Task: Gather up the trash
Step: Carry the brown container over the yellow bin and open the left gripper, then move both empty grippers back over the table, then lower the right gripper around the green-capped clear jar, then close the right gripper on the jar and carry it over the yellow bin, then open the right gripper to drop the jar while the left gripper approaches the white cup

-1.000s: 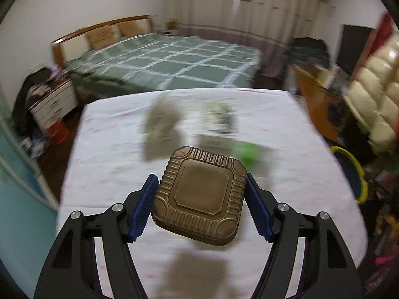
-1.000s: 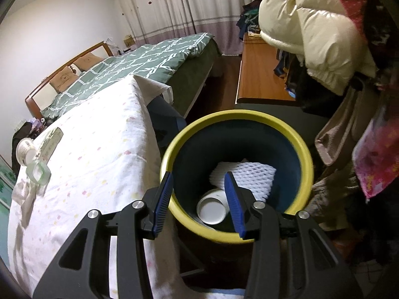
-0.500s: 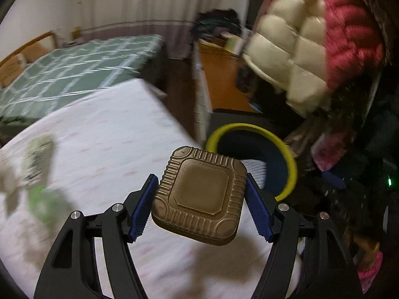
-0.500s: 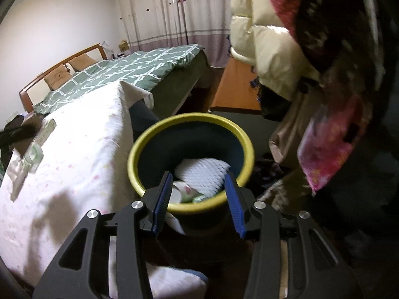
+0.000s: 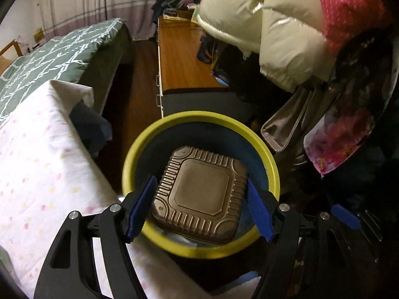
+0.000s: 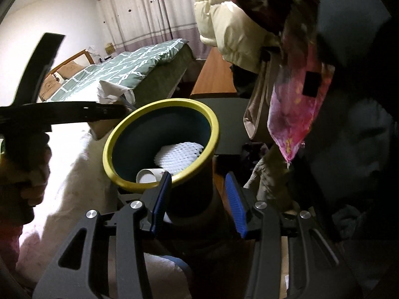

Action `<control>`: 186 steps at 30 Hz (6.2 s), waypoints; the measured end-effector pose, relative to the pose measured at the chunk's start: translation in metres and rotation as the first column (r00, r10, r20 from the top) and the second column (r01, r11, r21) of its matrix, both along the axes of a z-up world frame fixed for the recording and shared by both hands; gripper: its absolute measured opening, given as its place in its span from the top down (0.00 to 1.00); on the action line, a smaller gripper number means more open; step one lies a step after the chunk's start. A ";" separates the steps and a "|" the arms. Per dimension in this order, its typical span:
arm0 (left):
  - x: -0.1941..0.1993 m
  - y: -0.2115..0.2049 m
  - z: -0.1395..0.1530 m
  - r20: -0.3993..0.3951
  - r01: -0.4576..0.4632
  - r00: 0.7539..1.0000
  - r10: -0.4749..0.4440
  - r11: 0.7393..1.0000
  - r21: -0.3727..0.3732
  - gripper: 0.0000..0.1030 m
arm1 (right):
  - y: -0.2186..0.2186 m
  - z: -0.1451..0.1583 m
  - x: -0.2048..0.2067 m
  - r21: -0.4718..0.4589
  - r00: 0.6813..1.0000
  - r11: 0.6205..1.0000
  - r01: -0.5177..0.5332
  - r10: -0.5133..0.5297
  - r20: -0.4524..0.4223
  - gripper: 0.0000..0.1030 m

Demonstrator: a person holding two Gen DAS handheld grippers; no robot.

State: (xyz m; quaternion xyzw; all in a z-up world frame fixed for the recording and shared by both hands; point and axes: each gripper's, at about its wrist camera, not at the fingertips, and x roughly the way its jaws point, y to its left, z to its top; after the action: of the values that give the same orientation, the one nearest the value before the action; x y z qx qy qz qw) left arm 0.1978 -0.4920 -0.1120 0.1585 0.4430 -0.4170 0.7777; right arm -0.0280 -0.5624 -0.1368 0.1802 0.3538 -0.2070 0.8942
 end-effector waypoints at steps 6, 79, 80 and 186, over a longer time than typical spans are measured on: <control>0.002 -0.012 -0.010 0.001 -0.003 1.000 0.003 1.000 0.009 0.19 | -0.005 -0.002 0.000 0.011 1.000 1.000 0.008 -0.008 -0.003 0.58; -0.080 0.536 0.051 0.025 -0.687 0.702 0.711 0.686 -0.239 0.09 | 0.376 0.011 0.321 0.049 0.943 0.948 -0.316 0.319 -0.090 0.19; -0.080 0.535 0.051 0.024 -0.685 0.704 0.710 0.688 -0.239 0.09 | 0.375 0.010 0.322 0.050 0.944 0.948 -0.315 0.318 -0.085 0.19; 0.182 0.401 0.060 0.172 -0.466 0.864 0.473 0.881 -0.081 0.09 | 0.049 -0.005 0.180 0.064 0.995 0.998 -0.004 0.011 -0.101 0.19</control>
State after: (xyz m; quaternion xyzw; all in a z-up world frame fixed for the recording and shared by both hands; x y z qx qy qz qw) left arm 0.3794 -0.0909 -0.0515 0.0700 0.3855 -0.2069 0.8965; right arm 0.1524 -0.5134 -0.1420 0.1966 0.4057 -0.2011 0.8697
